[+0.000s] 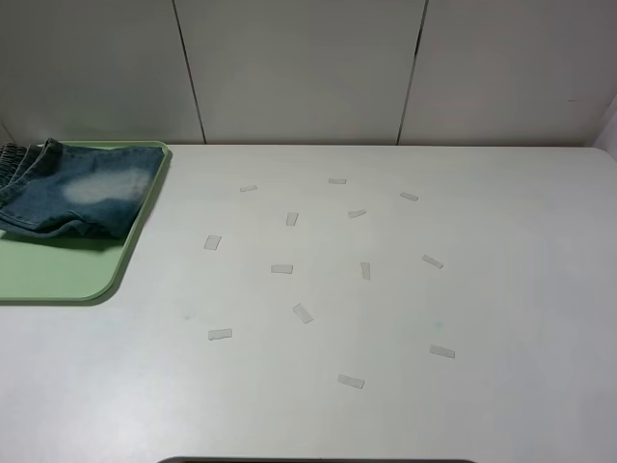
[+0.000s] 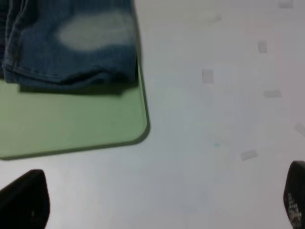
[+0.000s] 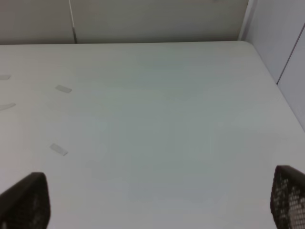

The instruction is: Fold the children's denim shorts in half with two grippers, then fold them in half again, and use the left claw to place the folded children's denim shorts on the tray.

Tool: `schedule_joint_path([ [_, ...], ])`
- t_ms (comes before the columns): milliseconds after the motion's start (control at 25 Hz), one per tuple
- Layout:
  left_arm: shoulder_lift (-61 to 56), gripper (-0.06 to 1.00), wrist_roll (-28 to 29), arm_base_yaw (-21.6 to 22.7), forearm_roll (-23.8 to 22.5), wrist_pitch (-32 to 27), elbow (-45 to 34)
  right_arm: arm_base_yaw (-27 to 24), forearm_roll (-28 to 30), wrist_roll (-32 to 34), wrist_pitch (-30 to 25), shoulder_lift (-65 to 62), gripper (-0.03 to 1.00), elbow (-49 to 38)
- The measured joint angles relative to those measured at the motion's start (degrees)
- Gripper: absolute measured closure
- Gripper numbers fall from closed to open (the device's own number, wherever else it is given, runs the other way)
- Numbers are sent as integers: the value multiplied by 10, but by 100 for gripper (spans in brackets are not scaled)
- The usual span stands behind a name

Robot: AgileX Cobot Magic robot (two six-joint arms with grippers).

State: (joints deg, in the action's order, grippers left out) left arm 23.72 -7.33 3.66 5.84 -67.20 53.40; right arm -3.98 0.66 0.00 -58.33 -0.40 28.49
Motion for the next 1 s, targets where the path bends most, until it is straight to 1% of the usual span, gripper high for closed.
schedule_joint_path([
  [200, -73, -5, -44, 0, 2, 0, -24, 0, 0, 0, 0, 0, 27, 0],
  [400, -109, -5, -53, -4, 6, 0, -54, 0, 0, 0, 0, 0, 27, 0],
  [560, -144, -5, -51, -20, 2, 2, -108, 0, 0, 0, 0, 0, 27, 0],
  [720, -185, -5, -43, -28, 1, 40, -174, 0, 0, 0, 0, 0, 27, 0],
  [800, -199, -5, -40, -28, 0, 49, -199, 0, 0, 0, 0, 0, 27, 0],
  [1000, -238, -5, -4, -60, -5, 56, -248, 0, 0, 0, 0, 0, 27, 0],
])
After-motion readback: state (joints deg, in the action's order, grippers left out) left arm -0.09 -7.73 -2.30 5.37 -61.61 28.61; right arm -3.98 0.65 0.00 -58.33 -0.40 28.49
